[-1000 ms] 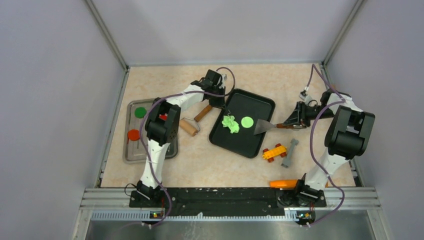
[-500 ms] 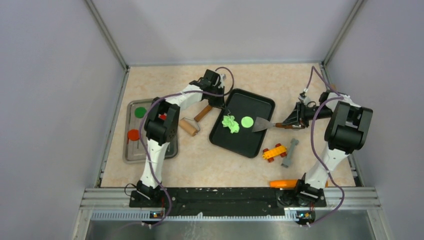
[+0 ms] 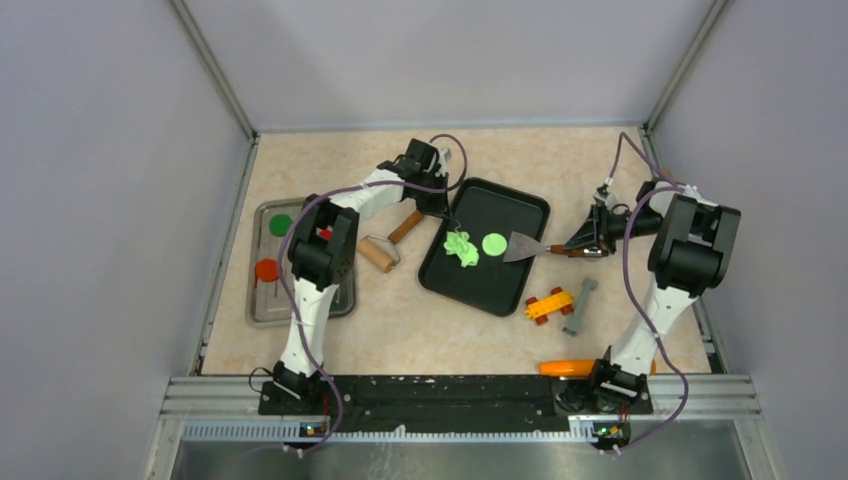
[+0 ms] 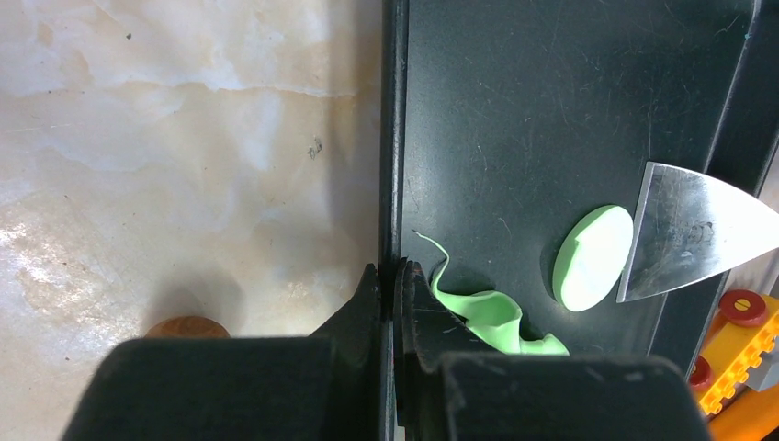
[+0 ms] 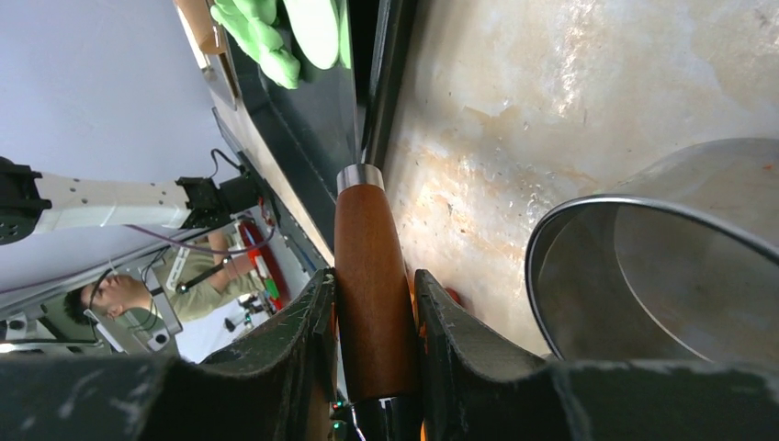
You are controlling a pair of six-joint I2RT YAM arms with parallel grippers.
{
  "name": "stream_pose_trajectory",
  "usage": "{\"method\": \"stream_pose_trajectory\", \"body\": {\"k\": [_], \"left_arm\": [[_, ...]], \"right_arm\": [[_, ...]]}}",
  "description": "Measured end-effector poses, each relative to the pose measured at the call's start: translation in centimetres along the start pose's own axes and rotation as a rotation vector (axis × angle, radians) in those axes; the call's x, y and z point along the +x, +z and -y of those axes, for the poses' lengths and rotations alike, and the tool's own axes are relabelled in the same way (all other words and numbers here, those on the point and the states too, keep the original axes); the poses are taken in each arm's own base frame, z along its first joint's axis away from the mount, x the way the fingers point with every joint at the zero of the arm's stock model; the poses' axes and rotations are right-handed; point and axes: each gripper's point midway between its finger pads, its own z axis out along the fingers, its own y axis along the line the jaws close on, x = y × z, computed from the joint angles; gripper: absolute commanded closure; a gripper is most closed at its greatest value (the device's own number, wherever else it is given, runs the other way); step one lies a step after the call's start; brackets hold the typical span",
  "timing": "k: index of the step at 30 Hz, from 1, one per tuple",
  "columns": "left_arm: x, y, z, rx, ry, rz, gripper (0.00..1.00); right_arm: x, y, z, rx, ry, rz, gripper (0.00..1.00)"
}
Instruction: Roll out the dumpling wrappers from the dough
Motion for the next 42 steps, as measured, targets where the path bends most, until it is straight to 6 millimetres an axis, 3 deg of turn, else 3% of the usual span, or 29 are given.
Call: {"method": "stream_pose_trajectory", "body": {"k": [9,33,42], "left_arm": [[0.1,0.0,0.0,0.014,-0.004,-0.007,1.00],[0.1,0.1,0.0,0.046,-0.010,-0.017,1.00],[0.2,0.1,-0.1,0.046,-0.016,-0.017,1.00]], "right_arm": [[0.9,0.6,0.1,-0.030,0.015,-0.051,1.00],[0.9,0.9,0.2,-0.045,0.012,-0.063,1.00],[-0.5,0.1,-0.1,-0.023,-0.025,-0.037,1.00]]}}
